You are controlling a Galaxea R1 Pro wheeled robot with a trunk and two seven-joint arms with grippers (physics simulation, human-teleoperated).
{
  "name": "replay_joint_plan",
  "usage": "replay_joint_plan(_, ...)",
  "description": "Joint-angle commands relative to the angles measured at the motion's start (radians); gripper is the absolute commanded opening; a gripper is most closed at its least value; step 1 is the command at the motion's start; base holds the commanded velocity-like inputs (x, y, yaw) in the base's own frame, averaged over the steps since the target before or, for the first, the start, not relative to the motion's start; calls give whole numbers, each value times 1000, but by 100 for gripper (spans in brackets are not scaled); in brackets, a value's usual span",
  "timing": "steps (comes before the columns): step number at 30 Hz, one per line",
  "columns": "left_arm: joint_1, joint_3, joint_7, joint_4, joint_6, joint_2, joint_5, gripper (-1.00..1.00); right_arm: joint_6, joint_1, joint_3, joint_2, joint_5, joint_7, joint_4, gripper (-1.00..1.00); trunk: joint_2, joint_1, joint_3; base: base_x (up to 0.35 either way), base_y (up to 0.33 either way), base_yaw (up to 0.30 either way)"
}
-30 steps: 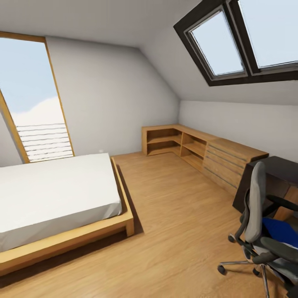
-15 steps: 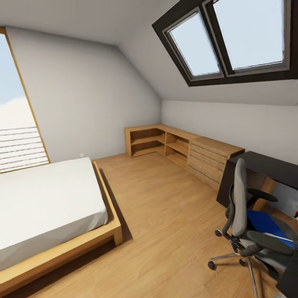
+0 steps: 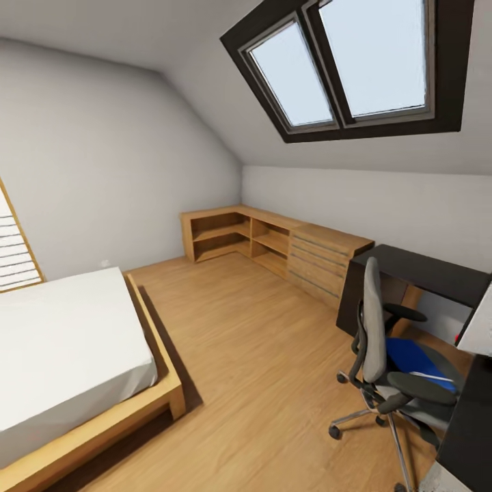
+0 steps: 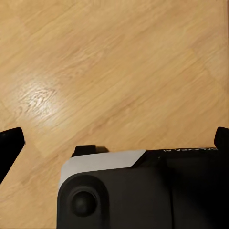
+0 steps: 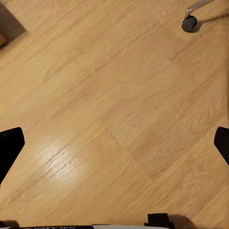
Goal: In the bedroom, organize the workspace by keeping the computer under the desk, ensuring the monitor is on the desk, placing the keyboard on the desk next to the monitor, placing the mouse on the desk next to the keyboard, moving the folder from the swivel chair onto the desk next to the mouse, stacking the notebook on top of the folder with the pen on top of the notebook, and positioning the swivel chair next to the desk.
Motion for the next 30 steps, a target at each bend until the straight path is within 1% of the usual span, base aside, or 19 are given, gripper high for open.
replay_joint_plan(1,0,-1,0,0,-3,1,-1,100,-1,-1,-3,0,-9,10,1,100,-1,0,-1,212,177,-252)
replay_joint_plan(10,0,-1,0,0,-3,5,0,100,-1,0,-2,0,-5,11,2,100,-1,0,-1,235,201,-259)
replay_joint_plan(19,0,1,3,-7,-4,4,9,100,0,-1,-2,-3,-3,12,1,100,-1,0,-1,28,22,-264)
replay_joint_plan(30,0,1,5,-10,-3,6,11,100,5,-1,-1,-1,-2,14,2,100,-78,43,-36,0,0,-264)
